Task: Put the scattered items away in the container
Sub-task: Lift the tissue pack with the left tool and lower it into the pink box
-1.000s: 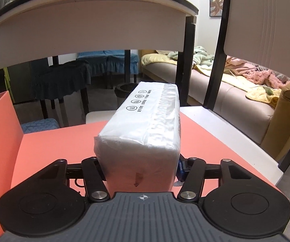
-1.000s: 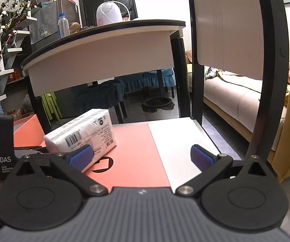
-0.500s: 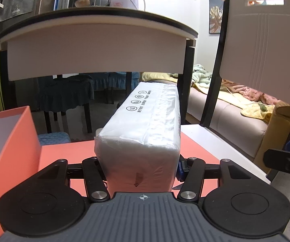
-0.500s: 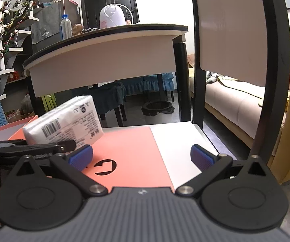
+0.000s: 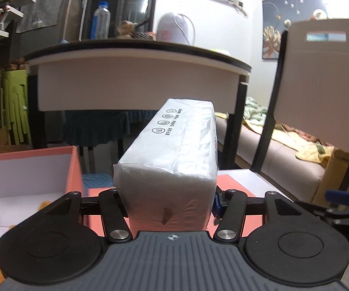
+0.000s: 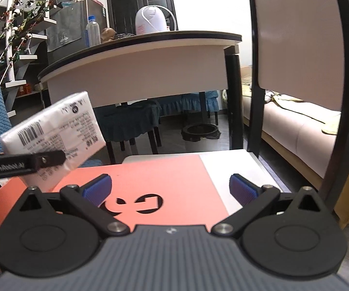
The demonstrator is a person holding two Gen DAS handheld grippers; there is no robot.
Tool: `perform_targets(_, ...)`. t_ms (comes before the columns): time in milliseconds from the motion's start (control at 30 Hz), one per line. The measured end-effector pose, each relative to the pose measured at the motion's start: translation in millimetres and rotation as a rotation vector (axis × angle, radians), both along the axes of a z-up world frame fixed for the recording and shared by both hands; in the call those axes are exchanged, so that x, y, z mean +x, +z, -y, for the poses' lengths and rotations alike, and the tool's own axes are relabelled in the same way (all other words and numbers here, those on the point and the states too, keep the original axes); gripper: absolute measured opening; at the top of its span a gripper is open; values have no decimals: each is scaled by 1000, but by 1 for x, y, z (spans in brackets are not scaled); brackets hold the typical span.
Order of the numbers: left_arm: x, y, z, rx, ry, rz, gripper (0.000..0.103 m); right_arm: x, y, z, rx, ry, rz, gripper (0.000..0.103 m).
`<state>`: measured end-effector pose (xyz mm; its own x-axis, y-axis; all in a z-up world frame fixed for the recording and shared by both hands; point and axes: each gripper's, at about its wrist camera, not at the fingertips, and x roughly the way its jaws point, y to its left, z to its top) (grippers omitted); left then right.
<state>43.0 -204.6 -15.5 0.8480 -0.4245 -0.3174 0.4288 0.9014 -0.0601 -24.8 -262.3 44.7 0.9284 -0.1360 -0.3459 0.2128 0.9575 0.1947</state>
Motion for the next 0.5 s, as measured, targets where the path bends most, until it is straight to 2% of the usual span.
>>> perform_targets(333, -5, 27, -58, -10, 128, 18, 60, 19, 13, -32, 34, 67, 42, 103)
perform_targets(500, -2, 38, -90, 22, 205, 27, 60, 32, 21, -54, 51, 111, 66, 103)
